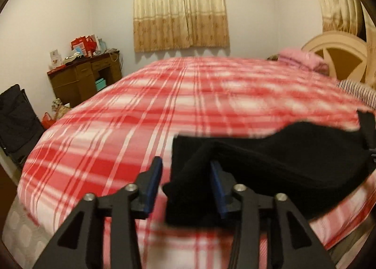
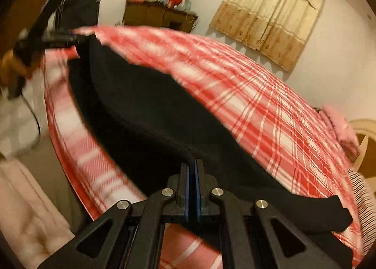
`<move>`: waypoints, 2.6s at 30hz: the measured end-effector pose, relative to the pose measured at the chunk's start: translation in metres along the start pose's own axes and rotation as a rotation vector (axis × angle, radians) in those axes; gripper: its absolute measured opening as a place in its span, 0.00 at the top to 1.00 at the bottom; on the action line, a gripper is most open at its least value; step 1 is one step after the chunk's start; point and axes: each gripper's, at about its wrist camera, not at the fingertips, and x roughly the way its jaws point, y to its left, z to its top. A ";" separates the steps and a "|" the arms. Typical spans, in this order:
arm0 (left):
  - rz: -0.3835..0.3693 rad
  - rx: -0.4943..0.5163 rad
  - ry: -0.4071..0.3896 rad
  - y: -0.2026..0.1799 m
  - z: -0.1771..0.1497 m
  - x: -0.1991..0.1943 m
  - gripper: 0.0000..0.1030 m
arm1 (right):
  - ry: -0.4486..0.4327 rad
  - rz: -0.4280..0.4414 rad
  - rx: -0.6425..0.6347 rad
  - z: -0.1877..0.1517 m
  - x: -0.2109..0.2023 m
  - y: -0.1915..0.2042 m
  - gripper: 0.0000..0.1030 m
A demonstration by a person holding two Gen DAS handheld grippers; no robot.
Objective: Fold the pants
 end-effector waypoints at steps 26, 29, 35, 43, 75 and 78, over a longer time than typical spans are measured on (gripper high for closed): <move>0.129 -0.196 0.055 0.056 -0.007 -0.051 0.06 | -0.118 0.135 0.235 -0.003 -0.028 -0.007 0.46; 0.091 -0.136 -0.019 0.021 0.014 -0.052 0.06 | -0.106 0.145 0.302 0.003 -0.014 -0.016 0.46; 0.118 -0.106 -0.051 -0.038 0.042 -0.013 0.06 | -0.042 0.177 0.394 -0.010 0.009 -0.022 0.46; 0.170 -0.184 0.082 -0.054 -0.014 0.040 0.05 | 0.076 0.167 0.245 -0.033 0.013 -0.010 0.46; 0.144 -0.038 0.026 -0.103 -0.032 0.034 0.00 | 0.129 0.759 0.320 0.096 0.122 -0.029 0.43; 0.142 -0.028 0.028 -0.103 -0.032 0.035 0.00 | 0.122 0.910 0.419 0.105 0.142 -0.034 0.40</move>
